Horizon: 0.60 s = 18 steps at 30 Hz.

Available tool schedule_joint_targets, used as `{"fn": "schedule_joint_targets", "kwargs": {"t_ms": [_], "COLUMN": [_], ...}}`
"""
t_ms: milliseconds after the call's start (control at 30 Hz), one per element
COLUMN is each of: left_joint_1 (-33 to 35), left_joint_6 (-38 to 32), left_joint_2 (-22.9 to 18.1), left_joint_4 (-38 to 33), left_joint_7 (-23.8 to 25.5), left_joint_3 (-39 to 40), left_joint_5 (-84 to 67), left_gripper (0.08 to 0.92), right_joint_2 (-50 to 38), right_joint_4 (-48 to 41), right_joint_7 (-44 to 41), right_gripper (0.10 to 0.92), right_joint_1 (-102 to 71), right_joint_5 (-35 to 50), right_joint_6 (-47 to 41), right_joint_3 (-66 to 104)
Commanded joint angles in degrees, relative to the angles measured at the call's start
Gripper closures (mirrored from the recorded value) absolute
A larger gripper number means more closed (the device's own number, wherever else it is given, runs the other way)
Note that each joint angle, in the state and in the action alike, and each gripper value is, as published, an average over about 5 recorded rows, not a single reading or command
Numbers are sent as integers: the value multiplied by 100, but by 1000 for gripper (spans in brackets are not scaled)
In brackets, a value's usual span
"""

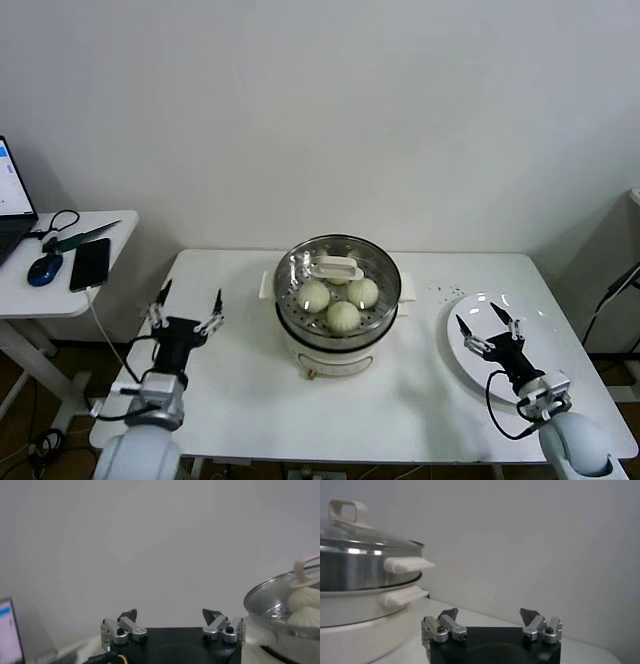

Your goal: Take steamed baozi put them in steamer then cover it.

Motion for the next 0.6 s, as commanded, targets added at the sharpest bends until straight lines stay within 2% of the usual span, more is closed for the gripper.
{"fn": "schedule_joint_targets", "kwargs": {"t_ms": [33, 600], "left_joint_1": [1070, 1165], "left_joint_6": [-1323, -1401], "left_joint_2": [-242, -258], "left_joint_4": [304, 391], "left_joint_7": [60, 121], "left_joint_3": [-846, -764], "left_joint_5": [-1583, -1390], "left_gripper": [177, 177], "right_joint_2": [98, 214], "right_joint_4": [302, 374], "right_joint_7": [31, 38], "right_gripper": [203, 203], "right_joint_1": [-376, -492], "right_joint_5": [221, 267], "right_joint_6": [-29, -12], "right_joint_3": [212, 278]}}
